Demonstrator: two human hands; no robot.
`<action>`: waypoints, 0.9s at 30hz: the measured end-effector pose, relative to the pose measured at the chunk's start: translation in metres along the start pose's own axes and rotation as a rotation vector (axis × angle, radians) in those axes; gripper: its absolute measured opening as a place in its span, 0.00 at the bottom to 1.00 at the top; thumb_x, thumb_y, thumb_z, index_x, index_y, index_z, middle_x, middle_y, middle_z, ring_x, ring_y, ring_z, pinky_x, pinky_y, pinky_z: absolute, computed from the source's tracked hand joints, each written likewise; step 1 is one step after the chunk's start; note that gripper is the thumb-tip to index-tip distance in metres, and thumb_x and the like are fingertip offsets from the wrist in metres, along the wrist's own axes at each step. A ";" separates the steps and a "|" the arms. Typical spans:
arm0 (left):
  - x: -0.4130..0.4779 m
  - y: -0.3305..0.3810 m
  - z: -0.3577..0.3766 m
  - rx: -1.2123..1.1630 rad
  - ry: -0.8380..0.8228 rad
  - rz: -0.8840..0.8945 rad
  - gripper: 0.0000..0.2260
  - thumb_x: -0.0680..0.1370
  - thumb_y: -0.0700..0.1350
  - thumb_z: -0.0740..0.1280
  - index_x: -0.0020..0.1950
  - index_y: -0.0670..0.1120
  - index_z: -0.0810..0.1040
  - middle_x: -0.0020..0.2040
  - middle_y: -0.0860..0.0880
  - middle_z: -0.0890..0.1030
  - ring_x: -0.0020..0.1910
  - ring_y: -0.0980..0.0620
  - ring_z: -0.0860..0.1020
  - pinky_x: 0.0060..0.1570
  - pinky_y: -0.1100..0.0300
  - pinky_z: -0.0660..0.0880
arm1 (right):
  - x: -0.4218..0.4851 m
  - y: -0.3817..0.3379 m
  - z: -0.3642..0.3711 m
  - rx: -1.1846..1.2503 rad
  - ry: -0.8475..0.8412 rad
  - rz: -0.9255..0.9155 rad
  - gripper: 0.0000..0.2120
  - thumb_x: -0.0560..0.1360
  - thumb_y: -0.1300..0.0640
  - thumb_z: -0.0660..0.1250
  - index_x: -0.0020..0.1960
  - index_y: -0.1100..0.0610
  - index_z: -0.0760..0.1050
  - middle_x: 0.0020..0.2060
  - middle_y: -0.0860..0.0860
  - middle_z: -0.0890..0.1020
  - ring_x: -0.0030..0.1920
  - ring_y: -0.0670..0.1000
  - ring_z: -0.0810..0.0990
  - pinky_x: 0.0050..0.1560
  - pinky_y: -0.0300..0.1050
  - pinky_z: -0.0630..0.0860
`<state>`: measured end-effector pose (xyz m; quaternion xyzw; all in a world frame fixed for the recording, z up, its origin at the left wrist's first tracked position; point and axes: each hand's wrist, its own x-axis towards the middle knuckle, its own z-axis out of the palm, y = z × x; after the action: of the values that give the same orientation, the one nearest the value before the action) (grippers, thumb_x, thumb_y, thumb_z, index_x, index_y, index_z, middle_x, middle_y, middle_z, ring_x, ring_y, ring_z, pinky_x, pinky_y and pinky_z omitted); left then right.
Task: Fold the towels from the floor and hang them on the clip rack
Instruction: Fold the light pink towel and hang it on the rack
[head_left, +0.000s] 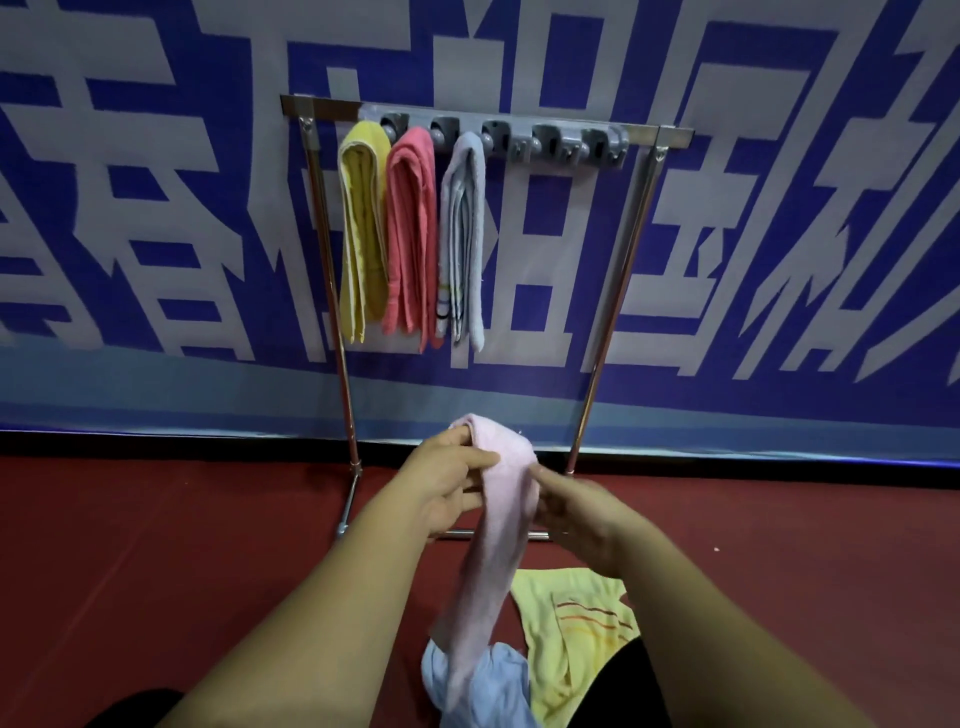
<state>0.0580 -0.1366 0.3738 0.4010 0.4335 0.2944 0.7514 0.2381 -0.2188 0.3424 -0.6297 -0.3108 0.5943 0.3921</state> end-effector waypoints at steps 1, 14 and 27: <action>-0.001 -0.004 -0.003 -0.017 0.001 -0.009 0.19 0.82 0.28 0.65 0.65 0.47 0.82 0.57 0.42 0.88 0.56 0.40 0.87 0.52 0.45 0.85 | 0.000 0.012 0.005 0.028 -0.011 -0.018 0.20 0.81 0.44 0.69 0.61 0.59 0.84 0.56 0.54 0.88 0.55 0.51 0.84 0.56 0.47 0.74; -0.019 0.015 -0.027 -0.010 -0.071 0.023 0.18 0.81 0.40 0.72 0.71 0.53 0.80 0.61 0.43 0.87 0.62 0.41 0.85 0.64 0.43 0.81 | -0.002 -0.018 0.025 0.228 -0.006 -0.248 0.03 0.80 0.65 0.70 0.49 0.59 0.79 0.45 0.59 0.86 0.44 0.56 0.83 0.45 0.50 0.78; -0.024 -0.008 -0.005 0.044 -0.148 0.024 0.11 0.80 0.35 0.73 0.61 0.42 0.85 0.54 0.42 0.88 0.49 0.47 0.86 0.53 0.48 0.83 | -0.010 -0.054 0.015 0.464 0.289 -0.120 0.06 0.80 0.64 0.70 0.55 0.67 0.82 0.48 0.63 0.88 0.48 0.61 0.87 0.47 0.54 0.83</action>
<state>0.0439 -0.1582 0.3755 0.4431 0.3785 0.2633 0.7688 0.2260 -0.1985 0.3942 -0.5817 -0.1443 0.5293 0.6006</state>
